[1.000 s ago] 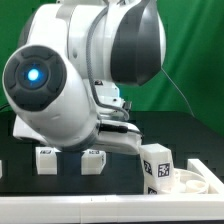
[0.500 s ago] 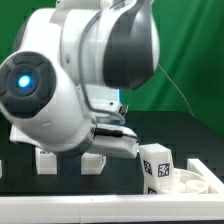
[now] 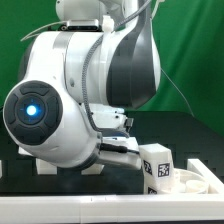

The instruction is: Assemble stool

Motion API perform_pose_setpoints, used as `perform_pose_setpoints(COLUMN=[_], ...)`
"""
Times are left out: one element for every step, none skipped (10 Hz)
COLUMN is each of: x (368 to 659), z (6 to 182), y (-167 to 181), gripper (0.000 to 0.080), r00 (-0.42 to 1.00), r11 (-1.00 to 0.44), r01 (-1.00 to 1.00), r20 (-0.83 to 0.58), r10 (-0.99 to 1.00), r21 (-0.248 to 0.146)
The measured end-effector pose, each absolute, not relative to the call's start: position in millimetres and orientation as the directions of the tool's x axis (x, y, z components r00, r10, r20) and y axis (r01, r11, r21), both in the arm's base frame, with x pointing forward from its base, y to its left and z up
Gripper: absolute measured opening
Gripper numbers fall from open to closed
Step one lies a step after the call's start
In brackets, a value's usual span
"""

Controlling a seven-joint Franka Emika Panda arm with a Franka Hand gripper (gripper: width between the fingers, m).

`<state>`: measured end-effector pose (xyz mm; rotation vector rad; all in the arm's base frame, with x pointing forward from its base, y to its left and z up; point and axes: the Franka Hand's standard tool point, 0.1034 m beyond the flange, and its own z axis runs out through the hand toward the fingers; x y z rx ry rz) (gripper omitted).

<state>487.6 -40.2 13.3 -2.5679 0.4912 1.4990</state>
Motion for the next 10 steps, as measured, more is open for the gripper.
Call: perform_pose_setpoints(x=[488,488,488,488,488,488,488,488,489,498], z=[13.3,13.3,13.9,13.9,14.0,14.0,14.0,14.1,16.2,33.9], y=[-41,-41,-41,-41,-41,-41,-41,-41,-41,-40], gripper=[0.0538,0.0403,0.0325,0.0325,0.0325,0.0325,0.0325,0.0325,0.0325,0.0325], r00=[0.454,0.454,0.453,0.453,0.453,0.453,0.453,0.454,0.457,0.475], r11=[-0.939,-0.939,-0.939,-0.938,-0.938,-0.938,-0.938,-0.938,-0.938,-0.937], r01=[-0.341,-0.341,-0.341,-0.341,-0.341,-0.341,-0.341,-0.342,-0.342,-0.345], r20=[-0.865,-0.865,-0.865,-0.865,-0.865,-0.865,-0.865,-0.865,-0.863,-0.852], r10=[-0.214,-0.214,-0.213,-0.213,-0.213,-0.213,-0.213,-0.213,-0.214,-0.219], r21=[0.053,0.053,0.052,0.052,0.052,0.052,0.052,0.052,0.052,0.049])
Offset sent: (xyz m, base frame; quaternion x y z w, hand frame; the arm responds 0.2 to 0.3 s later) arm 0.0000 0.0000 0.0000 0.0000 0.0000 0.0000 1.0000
